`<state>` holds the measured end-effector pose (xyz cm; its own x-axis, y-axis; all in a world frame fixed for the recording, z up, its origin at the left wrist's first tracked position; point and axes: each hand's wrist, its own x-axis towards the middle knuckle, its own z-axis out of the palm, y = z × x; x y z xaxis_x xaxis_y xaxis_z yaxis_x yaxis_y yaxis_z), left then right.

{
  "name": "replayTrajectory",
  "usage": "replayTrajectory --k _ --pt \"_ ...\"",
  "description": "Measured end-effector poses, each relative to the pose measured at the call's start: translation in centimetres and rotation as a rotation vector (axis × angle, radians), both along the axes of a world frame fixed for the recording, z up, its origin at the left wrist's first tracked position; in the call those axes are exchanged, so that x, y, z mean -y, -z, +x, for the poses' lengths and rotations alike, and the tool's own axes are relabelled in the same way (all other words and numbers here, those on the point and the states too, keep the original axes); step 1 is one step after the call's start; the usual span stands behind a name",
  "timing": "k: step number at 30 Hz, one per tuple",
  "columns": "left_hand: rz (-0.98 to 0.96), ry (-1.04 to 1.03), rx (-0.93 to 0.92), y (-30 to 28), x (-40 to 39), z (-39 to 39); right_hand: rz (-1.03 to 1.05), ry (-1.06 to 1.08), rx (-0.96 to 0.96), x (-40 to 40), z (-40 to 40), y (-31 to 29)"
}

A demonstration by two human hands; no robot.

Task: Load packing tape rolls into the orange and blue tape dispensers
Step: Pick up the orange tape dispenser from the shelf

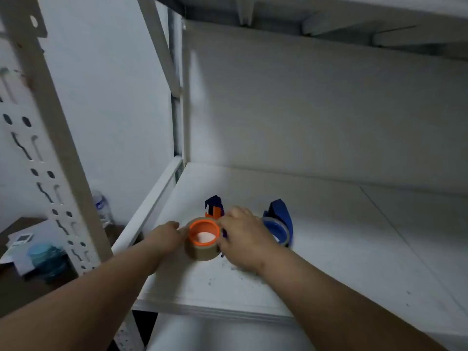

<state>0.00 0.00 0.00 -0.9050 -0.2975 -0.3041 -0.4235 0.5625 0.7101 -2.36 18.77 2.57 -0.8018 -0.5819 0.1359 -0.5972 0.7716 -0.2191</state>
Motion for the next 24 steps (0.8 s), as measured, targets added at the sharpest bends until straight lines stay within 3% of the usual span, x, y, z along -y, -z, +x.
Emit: replayTrajectory --k 6,8,13,19,24 --pt "-0.146 0.105 0.025 1.0 0.8 -0.9 0.182 -0.101 -0.101 4.2 0.2 2.8" --pt "-0.084 0.102 0.004 1.4 1.3 -1.2 0.194 -0.064 -0.092 4.7 -0.1 3.4" --pt "0.388 -0.021 -0.1 1.6 1.5 -1.0 -0.061 0.043 0.14 5.0 -0.7 3.0" --pt "1.125 -0.207 0.104 0.6 1.2 -1.3 -0.473 0.175 0.389 4.9 0.0 1.9" --pt "1.24 -0.243 0.036 -0.4 1.1 -1.4 -0.68 0.173 0.486 4.4 0.8 1.6"
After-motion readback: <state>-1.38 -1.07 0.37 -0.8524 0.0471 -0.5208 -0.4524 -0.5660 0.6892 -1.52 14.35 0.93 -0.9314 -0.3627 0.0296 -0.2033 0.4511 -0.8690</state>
